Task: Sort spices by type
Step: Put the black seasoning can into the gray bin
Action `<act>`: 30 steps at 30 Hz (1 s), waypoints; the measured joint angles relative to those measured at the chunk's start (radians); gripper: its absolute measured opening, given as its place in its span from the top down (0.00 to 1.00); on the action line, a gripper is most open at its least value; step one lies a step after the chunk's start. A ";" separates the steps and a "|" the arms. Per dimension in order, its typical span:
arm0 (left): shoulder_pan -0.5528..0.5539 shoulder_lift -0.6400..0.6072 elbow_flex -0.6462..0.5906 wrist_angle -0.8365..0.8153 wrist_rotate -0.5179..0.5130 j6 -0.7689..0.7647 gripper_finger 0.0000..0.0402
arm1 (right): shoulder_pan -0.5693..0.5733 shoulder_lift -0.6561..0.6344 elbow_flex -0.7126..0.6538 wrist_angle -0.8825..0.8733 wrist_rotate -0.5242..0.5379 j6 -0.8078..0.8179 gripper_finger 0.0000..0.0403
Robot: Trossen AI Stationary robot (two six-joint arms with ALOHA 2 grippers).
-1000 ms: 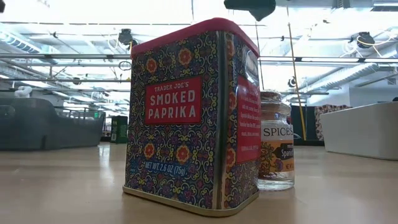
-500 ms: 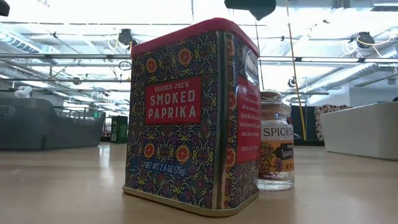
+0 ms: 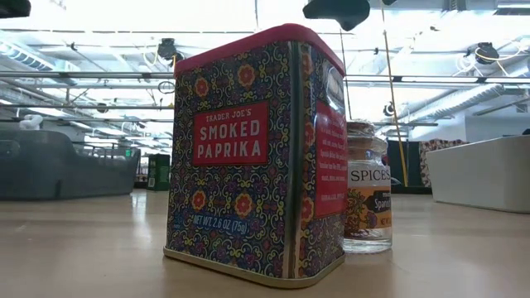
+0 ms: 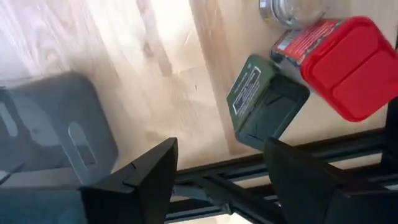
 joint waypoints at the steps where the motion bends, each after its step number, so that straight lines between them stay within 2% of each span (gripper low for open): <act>1: -0.004 0.000 -0.001 0.018 0.000 -0.016 0.40 | 0.000 0.000 0.000 0.000 0.000 0.000 0.50; 8: -0.059 0.000 -0.033 0.146 -0.007 -0.039 0.40 | 0.000 0.000 0.000 0.000 0.000 0.000 0.50; 14: -0.108 0.002 -0.043 0.151 0.002 -0.128 0.40 | 0.000 0.000 0.000 -0.010 0.000 0.000 0.50; 30: -0.147 0.081 -0.107 0.155 -0.014 -0.097 0.40 | 0.000 0.000 0.000 -0.013 0.000 0.000 0.50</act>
